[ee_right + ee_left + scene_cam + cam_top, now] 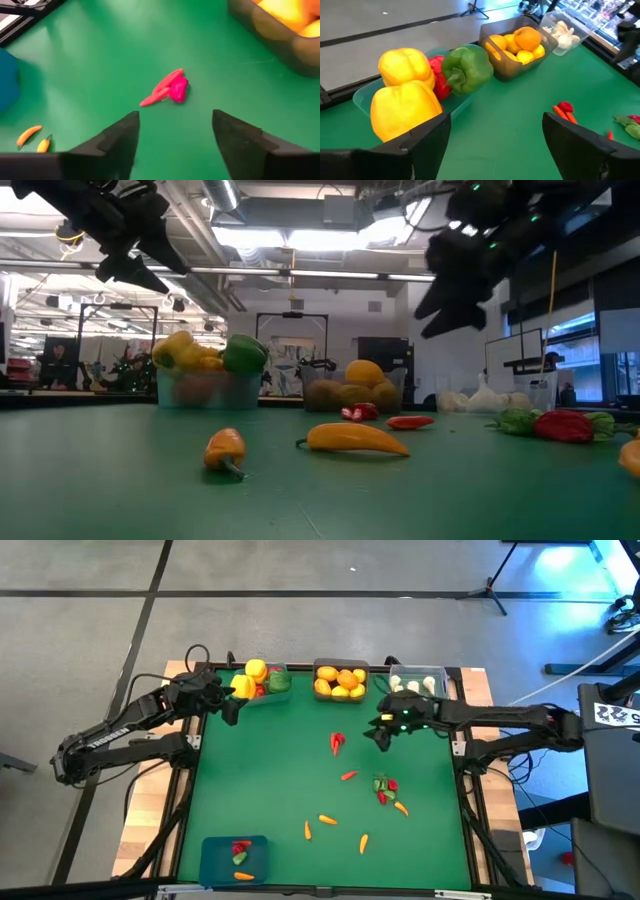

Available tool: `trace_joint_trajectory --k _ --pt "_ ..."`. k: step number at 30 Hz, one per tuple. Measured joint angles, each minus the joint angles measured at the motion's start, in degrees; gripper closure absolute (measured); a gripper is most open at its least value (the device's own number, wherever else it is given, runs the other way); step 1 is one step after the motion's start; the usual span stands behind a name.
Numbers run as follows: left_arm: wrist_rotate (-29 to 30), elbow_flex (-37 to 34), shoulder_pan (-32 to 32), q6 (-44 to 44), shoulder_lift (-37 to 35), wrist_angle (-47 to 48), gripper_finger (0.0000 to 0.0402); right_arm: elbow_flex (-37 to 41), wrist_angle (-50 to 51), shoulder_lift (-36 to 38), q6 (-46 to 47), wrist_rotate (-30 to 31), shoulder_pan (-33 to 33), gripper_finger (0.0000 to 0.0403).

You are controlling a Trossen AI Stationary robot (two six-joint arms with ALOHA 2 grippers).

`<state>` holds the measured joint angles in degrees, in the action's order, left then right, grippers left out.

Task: Sort produce into baskets
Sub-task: Put the red chili pepper into the dark blue bin

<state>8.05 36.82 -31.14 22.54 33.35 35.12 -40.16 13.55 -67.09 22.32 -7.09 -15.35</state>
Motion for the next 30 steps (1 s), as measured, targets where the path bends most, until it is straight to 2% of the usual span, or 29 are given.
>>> trace_joint_trajectory --k 3,6,13,16,22,28,30 --pt "0.0 0.0 0.0 -0.8 0.0 0.2 0.0093 0.0 -3.7 -4.9 3.0 1.0 0.0 0.0125" --pt "0.0 0.0 0.0 -1.9 0.0 0.2 0.0093 0.0 -7.4 -9.9 7.2 1.6 0.0 0.0108" --pt "0.0 0.0 0.0 -2.0 0.0 -0.3 0.0093 0.0 -16.2 -19.6 10.5 3.8 0.0 0.0116" --pt "0.0 0.0 0.0 -2.0 0.0 -0.2 0.0093 -0.1 -18.7 -21.3 10.6 6.0 0.0 0.0122" --pt "0.0 0.0 0.0 -2.1 0.0 -0.2 0.0093 -4.0 -16.7 -21.8 8.6 8.9 0.2 0.0125" --pt "0.0 0.0 0.0 -2.1 0.0 -0.2 0.0093 -11.7 -7.4 -22.9 1.2 25.1 6.4 0.0125" --pt "0.0 0.0 0.0 -2.3 0.0 0.1 0.0093 -13.1 -6.2 -23.8 0.2 27.8 8.7 0.0125"
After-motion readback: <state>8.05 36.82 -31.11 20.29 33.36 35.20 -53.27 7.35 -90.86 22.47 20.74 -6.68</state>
